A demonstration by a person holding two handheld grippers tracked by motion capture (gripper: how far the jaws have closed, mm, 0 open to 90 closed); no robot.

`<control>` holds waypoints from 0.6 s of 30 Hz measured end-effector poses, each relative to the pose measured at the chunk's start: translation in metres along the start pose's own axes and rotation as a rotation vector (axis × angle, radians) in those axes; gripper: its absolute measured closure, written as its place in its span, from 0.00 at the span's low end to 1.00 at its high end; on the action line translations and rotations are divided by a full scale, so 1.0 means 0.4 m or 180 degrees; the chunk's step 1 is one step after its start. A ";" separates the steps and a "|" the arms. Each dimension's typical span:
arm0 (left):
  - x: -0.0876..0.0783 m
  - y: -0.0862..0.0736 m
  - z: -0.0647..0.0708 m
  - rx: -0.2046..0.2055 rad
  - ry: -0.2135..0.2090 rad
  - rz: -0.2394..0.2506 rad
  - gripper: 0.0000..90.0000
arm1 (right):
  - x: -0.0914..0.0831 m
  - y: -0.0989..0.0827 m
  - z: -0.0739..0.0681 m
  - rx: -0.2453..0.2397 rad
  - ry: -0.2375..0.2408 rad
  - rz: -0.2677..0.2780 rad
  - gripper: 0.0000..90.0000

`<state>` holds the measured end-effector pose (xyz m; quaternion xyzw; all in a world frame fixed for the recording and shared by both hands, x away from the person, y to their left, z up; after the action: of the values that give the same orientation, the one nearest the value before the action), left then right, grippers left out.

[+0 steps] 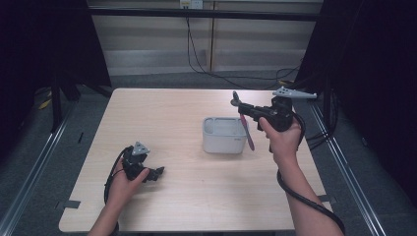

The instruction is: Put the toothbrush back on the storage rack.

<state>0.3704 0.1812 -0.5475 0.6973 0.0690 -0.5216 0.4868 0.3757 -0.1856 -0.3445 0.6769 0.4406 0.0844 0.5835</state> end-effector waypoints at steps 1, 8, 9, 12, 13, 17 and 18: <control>0.000 0.000 0.000 0.0001 0.0000 -0.0001 0.00 | 0.000 0.002 0.000 0.0001 -0.0005 0.0018 0.94; 0.000 0.000 0.000 0.0000 0.0000 -0.0001 0.00 | 0.000 0.015 0.008 0.0043 -0.0034 0.0135 0.94; 0.000 0.000 0.000 0.0000 0.0000 -0.0001 0.00 | 0.001 0.017 0.010 0.0050 -0.0034 0.0147 0.94; 0.000 0.000 0.000 0.0000 0.0000 0.0000 0.00 | 0.004 0.021 0.013 0.0053 -0.0058 0.0166 0.94; 0.000 0.000 0.000 0.0000 0.0000 -0.0001 0.00 | 0.005 0.026 0.015 0.0056 -0.0074 0.0192 0.94; 0.000 0.000 0.000 0.0002 -0.0001 -0.0003 0.00 | 0.007 0.033 0.015 0.0049 -0.0092 0.0231 0.94; 0.001 0.000 0.002 -0.0014 -0.0007 0.0010 0.00 | 0.009 0.035 0.015 0.0046 -0.0097 0.0242 0.94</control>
<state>0.3702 0.1806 -0.5476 0.6958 0.0686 -0.5214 0.4891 0.3885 -0.1866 -0.3358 0.6986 0.4063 0.0929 0.5816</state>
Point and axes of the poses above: each handheld gripper's, and its own axes: x roughly forward along the jaws, y roughly out of its top, z roughly to its right, the point moved 5 cm from there along x, roughly forward along the jaws, and after that the axes turned 7 degrees about -z, right-handed, at the moved point
